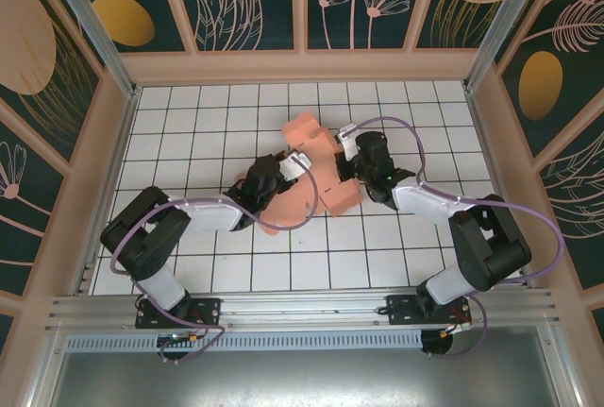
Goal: Fold the paper box
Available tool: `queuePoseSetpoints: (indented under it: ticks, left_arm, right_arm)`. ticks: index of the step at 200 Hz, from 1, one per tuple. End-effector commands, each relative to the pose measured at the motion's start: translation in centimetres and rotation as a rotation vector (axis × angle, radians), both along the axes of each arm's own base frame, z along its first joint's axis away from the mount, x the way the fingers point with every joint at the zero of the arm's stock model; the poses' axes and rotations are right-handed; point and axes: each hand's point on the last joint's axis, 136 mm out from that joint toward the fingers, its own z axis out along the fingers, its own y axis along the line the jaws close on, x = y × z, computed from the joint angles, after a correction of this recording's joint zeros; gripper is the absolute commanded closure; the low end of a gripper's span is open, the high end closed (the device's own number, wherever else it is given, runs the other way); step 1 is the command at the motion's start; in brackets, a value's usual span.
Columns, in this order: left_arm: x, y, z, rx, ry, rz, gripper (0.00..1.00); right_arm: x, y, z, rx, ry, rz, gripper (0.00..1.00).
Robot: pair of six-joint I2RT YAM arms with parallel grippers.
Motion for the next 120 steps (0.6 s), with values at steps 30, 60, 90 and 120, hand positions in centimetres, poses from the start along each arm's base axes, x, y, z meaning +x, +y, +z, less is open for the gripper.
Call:
queuePoseSetpoints:
  ticks: [30, 60, 90, 120]
  left_arm:
    - [1.0, 0.2, 2.0, -0.008, -0.112, 0.073, 0.93]
    - [1.4, -0.3, 2.5, -0.176, 0.028, 0.02, 0.9]
    - [1.2, -0.7, 1.9, -0.27, 0.175, -0.089, 0.89]
    - [0.9, -1.4, 0.2, -0.177, 0.194, -0.135, 0.86]
  right_arm:
    - [1.0, 0.3, 0.8, 0.002, -0.021, -0.008, 1.0]
    - [1.0, 0.5, 1.0, -0.005, -0.026, 0.0, 1.0]
    - [0.8, 0.4, 1.1, -0.005, -0.027, 0.002, 1.0]
    - [0.8, 0.5, 1.1, -0.001, -0.028, 0.002, 1.0]
